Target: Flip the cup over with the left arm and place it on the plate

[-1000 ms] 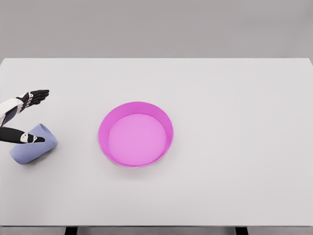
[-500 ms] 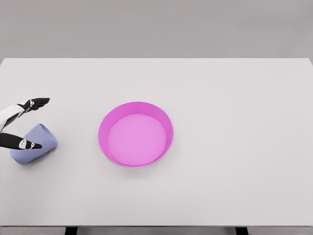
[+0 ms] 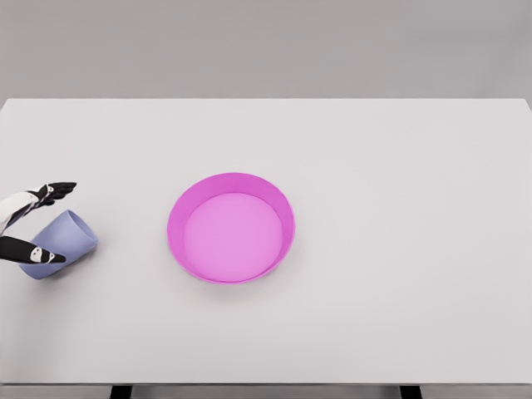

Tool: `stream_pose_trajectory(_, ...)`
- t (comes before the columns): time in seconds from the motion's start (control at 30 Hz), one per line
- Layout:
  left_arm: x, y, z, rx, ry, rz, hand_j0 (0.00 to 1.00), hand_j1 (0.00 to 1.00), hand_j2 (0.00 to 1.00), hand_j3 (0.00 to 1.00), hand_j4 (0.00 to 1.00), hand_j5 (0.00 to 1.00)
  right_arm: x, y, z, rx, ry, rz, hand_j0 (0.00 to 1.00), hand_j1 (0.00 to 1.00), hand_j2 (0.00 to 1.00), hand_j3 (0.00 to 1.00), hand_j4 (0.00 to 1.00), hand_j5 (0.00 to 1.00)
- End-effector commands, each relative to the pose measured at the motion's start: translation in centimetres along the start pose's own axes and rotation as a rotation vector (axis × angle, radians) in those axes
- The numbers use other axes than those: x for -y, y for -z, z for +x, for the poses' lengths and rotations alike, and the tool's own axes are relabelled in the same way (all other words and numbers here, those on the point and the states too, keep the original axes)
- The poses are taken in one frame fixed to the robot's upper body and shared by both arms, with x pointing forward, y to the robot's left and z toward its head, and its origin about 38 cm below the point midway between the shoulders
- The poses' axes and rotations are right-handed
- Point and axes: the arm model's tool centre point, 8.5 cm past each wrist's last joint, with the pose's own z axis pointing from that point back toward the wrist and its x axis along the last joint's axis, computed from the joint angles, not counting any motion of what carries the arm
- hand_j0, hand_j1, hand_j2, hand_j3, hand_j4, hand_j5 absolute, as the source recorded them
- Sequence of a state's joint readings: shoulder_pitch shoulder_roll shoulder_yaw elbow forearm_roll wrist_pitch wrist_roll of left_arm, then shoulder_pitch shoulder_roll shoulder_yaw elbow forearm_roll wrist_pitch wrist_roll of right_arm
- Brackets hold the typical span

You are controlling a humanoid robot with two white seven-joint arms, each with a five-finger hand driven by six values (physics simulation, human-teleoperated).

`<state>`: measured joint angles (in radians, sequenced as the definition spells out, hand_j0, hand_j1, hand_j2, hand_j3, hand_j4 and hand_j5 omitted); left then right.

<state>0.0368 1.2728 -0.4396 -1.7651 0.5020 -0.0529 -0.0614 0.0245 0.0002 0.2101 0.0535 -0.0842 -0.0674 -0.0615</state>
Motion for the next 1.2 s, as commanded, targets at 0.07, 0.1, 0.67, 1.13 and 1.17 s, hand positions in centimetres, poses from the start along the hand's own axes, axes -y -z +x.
stream_pose_trajectory(0.07,0.2,0.2,0.0,0.003,-0.01,0.002,1.0,1.0,1.0,1.0,1.0,1.0,0.0,0.0,0.0,0.0,0.0,0.0,1.0,1.0,1.0,1.0,1.0,1.0)
stream_pose_trajectory(0.1,0.2,0.2,0.0,0.002,-0.01,0.001,1.0,1.0,1.0,1.0,1.0,1.0,0.0,0.0,0.0,0.0,0.0,0.0,1.0,1.0,1.0,1.0,1.0,1.0)
stream_pose_trajectory(0.67,1.2,0.1,-0.7,-0.01,-0.026,-0.016,1.0,1.0,1.0,1.0,1.0,1.0,0.0,0.0,0.0,0.0,0.0,0.0,1.0,1.0,1.0,1.0,1.0,1.0)
stream_pose_trajectory(1.13,1.8,0.4,-1.3,-0.065,-0.052,-0.013,0.79,0.79,0.79,0.79,0.79,0.79,0.0,0.0,0.0,0.0,0.0,0.0,1.0,1.0,1.0,1.0,1.0,1.0)
stream_pose_trajectory(1.17,1.8,0.4,-1.3,-0.063,-0.052,-0.013,0.75,0.75,0.75,0.75,0.75,0.75,0.0,0.0,0.0,0.0,0.0,0.0,1.0,1.0,1.0,1.0,1.0,1.0)
